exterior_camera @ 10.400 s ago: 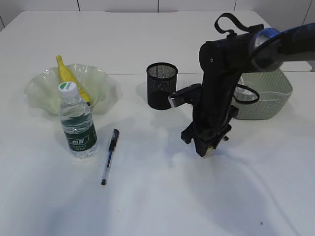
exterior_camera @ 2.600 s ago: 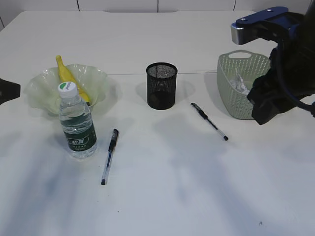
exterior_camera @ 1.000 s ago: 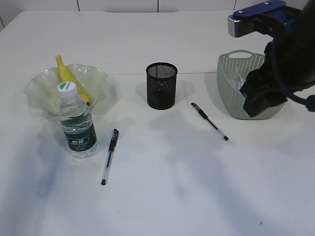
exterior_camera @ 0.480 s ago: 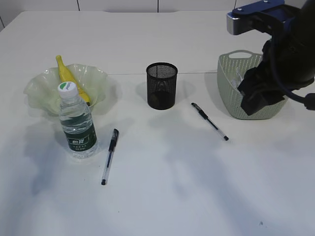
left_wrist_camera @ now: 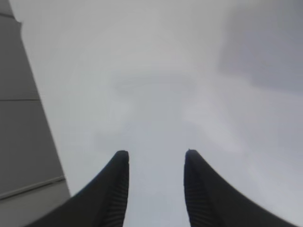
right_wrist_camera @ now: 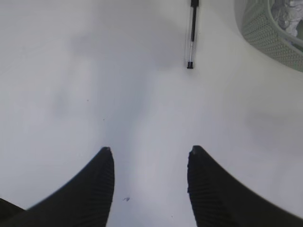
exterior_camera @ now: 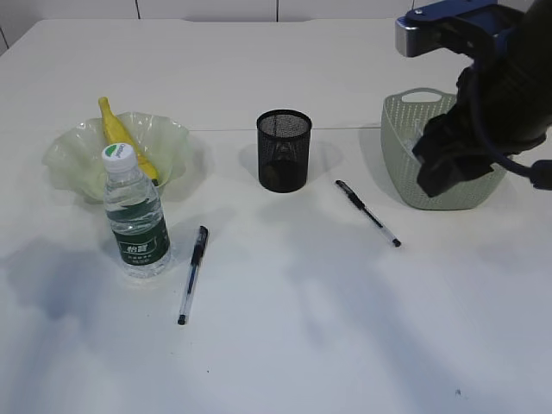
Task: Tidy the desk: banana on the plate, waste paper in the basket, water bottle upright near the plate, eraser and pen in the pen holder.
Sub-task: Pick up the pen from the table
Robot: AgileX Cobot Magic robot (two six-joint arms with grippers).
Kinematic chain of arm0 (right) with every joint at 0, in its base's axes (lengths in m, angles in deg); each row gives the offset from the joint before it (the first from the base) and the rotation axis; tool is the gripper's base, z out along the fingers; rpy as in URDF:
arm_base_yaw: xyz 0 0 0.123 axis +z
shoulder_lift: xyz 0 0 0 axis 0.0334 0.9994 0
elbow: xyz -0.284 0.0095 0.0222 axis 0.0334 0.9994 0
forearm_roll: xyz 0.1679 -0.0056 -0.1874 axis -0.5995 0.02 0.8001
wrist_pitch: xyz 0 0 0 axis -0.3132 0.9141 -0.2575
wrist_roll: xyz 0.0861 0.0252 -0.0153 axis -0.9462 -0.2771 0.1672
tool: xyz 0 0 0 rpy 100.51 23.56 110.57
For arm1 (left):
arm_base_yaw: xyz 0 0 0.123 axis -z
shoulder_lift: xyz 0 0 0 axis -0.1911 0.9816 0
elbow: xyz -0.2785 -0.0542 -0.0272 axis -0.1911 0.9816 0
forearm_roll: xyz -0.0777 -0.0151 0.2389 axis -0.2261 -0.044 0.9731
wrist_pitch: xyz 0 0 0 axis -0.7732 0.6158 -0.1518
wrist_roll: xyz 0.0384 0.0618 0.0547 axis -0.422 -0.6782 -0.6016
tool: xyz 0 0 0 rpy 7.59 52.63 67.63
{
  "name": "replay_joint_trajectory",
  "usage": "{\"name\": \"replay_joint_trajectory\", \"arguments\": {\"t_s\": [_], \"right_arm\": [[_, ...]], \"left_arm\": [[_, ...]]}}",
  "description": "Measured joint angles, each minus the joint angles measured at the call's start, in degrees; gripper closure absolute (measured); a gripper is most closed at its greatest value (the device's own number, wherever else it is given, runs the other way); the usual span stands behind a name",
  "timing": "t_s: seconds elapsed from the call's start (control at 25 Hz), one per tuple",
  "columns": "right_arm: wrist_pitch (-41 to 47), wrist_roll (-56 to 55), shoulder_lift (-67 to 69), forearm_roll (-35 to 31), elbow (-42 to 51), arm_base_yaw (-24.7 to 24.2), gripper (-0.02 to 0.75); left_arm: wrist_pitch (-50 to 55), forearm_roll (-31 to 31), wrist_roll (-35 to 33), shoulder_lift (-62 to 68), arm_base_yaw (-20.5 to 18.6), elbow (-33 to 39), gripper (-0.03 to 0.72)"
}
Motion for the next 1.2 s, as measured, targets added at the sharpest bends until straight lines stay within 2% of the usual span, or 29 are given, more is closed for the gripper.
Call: {"name": "replay_joint_trajectory", "arguments": {"t_s": [0.04, 0.12, 0.36, 0.68, 0.88, 1.2], "right_arm": [[-0.32, 0.00, 0.00, -0.12, 0.00, 0.00, 0.359], [-0.75, 0.00, 0.00, -0.23, 0.00, 0.00, 0.359], [-1.06, 0.00, 0.00, -0.60, 0.00, 0.00, 0.359], [-1.06, 0.00, 0.00, -0.69, 0.00, 0.00, 0.359], [-1.06, 0.00, 0.00, -1.05, 0.00, 0.00, 0.359], [-1.06, 0.00, 0.00, -1.05, 0.00, 0.00, 0.359]], "left_arm": [[1.16, -4.62, -1.25, 0.00, 1.65, 0.00, 0.419], [4.24, -9.72, -2.85, 0.00, 4.49, 0.00, 0.419], [13.73, -18.01, -3.79, 0.00, 12.28, -1.07, 0.422], [15.47, -40.63, -3.92, -5.09, 15.80, -3.30, 0.423], [16.39, -44.82, -3.66, -9.99, 20.29, -3.30, 0.423], [16.01, -45.15, 6.70, -11.24, 30.08, -3.30, 0.423]]}}
